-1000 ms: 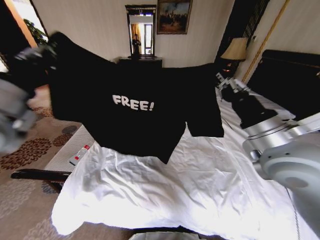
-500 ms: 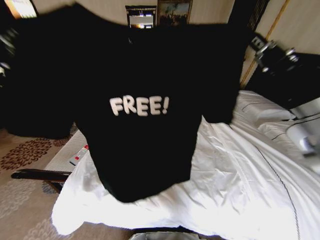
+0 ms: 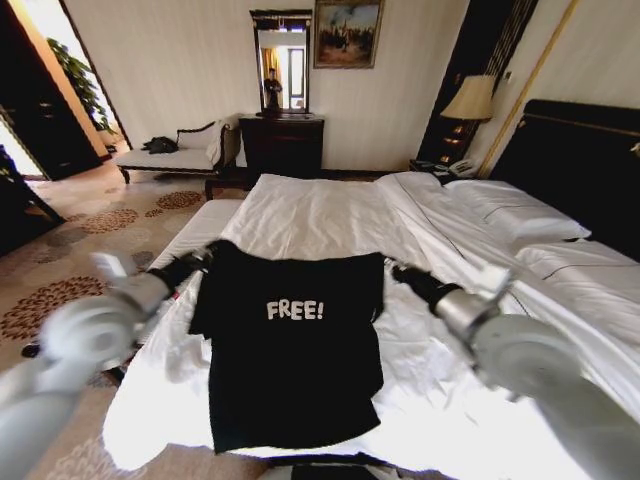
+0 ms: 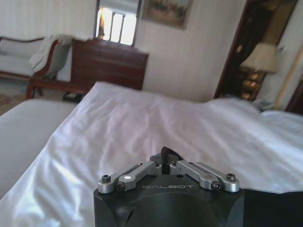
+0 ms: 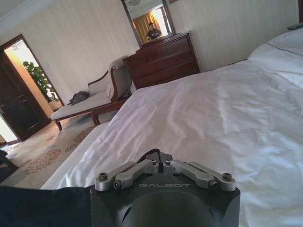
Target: Fold the clothes on the bed.
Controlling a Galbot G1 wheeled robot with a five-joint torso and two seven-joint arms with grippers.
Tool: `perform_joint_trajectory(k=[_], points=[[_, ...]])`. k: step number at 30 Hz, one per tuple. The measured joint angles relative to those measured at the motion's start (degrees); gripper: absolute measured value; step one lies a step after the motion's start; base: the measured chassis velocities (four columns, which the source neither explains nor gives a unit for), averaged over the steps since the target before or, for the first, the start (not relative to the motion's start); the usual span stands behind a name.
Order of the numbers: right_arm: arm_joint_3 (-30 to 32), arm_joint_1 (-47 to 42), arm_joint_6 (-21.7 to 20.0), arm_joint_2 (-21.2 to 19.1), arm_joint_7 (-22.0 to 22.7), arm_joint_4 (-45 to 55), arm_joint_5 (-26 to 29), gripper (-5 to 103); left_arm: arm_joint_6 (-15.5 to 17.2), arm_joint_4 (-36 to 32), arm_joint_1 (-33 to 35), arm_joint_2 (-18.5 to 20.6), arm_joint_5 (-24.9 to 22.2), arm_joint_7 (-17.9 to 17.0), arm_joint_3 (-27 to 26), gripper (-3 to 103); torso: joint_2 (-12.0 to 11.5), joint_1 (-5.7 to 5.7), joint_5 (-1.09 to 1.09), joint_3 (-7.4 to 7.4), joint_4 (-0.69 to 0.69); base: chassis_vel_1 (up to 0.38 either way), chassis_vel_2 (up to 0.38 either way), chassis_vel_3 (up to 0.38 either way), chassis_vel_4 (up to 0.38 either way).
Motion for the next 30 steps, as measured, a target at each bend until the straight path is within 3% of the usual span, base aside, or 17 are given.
perform_joint_trajectory(k=[2, 12, 16, 17, 21, 26, 30], points=[[-2.99, 1.68, 1.02, 1.74, -2.34, -4.36, -3.78, 0, -0.64, 3.78, -2.66, -1.4, 1.94, -0.06, 3.25, 2, 0.0, 0.01, -0.02, 0.0, 0.0, 0.0, 0.0, 0.0, 0.0], [-9.39, 6.57, 3.62, 6.8, -6.37, -18.14, -11.09, 0, -2.48, 16.88, -13.09, -8.01, 7.87, 0.97, 13.26, 2, 0.0, 0.0, -0.04, -0.01, -0.01, 0.0, 0.0, 0.0, 0.0], [-12.95, 11.97, 7.07, 9.92, -8.93, -28.98, -16.56, 0, -3.27, 28.25, -19.65, -13.93, 11.61, 1.82, 18.37, 2, 0.0, 0.0, -0.05, 0.0, -0.01, 0.0, 0.0, 0.0, 0.0], [-12.95, 11.97, 7.07, 9.92, -8.93, -28.98, -16.56, 0, -3.27, 28.25, -19.65, -13.93, 11.61, 1.82, 18.37, 2, 0.0, 0.0, -0.05, 0.0, -0.01, 0.0, 0.0, 0.0, 0.0], [-16.66, 18.64, 8.74, 13.98, -10.6, -40.79, -19.55, 0, -4.82, 39.15, -25.41, -20.35, 15.7, 2.74, 22.59, 2, 0.0, 0.01, -0.06, 0.01, 0.0, 0.0, 0.0, 0.0, 0.0], [-19.33, 22.2, 10.86, 18.8, -12.86, -50.74, -23.37, 0, -6.07, 47.4, -28.59, -24.75, 17.97, 3.32, 23.46, 2, 0.0, 0.02, -0.03, 0.01, -0.02, 0.0, 0.0, 0.0, 0.0], [-20.11, 23.52, 12.38, 22.22, -14.4, -54.62, -25.05, 0, -6.8, 50.45, -29.26, -26.07, 19.75, 4.42, 23.47, 2, 0.0, 0.0, -0.03, 0.0, 0.0, 0.0, 0.0, 0.0, 0.0]])
